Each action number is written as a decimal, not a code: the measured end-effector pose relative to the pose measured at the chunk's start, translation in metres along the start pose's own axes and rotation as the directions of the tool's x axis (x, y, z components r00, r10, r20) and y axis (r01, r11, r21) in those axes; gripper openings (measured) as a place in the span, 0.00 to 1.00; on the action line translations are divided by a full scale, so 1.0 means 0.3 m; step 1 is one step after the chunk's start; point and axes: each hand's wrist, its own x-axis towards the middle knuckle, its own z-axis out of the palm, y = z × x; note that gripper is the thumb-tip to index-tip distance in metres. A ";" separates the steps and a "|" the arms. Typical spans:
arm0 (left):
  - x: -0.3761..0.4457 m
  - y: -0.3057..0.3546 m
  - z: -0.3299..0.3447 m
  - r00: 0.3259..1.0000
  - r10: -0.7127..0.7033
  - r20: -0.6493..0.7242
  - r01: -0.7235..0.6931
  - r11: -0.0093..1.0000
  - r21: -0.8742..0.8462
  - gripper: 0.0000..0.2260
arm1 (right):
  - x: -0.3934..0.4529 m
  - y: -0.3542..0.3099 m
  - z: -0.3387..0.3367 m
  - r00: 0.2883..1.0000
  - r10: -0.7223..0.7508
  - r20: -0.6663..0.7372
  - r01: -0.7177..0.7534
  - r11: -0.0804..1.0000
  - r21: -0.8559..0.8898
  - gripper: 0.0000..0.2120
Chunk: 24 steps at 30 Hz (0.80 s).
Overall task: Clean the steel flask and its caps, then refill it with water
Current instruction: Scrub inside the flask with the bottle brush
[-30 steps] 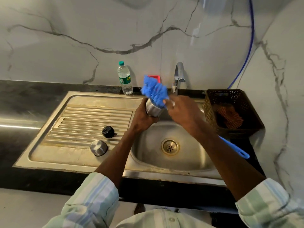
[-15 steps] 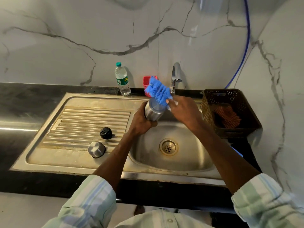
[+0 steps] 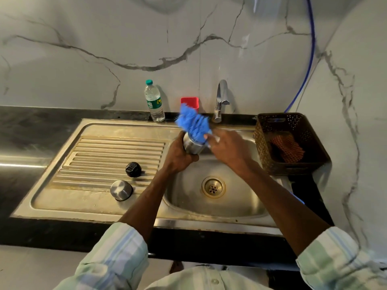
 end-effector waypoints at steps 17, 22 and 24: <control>-0.019 -0.004 0.019 0.999 0.043 -0.032 -0.041 0.998 0.052 0.33 | 0.009 0.020 -0.009 0.999 0.050 0.014 -0.051 0.998 0.039 0.17; -0.029 0.006 0.026 0.999 -0.004 -0.042 0.004 1.000 -0.018 0.29 | -0.056 0.005 -0.008 0.995 -0.098 -0.004 0.097 0.994 -0.041 0.18; -0.019 0.017 0.033 1.000 -0.005 -0.029 0.005 1.000 0.006 0.27 | -0.065 0.007 -0.009 0.995 -0.101 -0.004 0.101 0.995 -0.017 0.18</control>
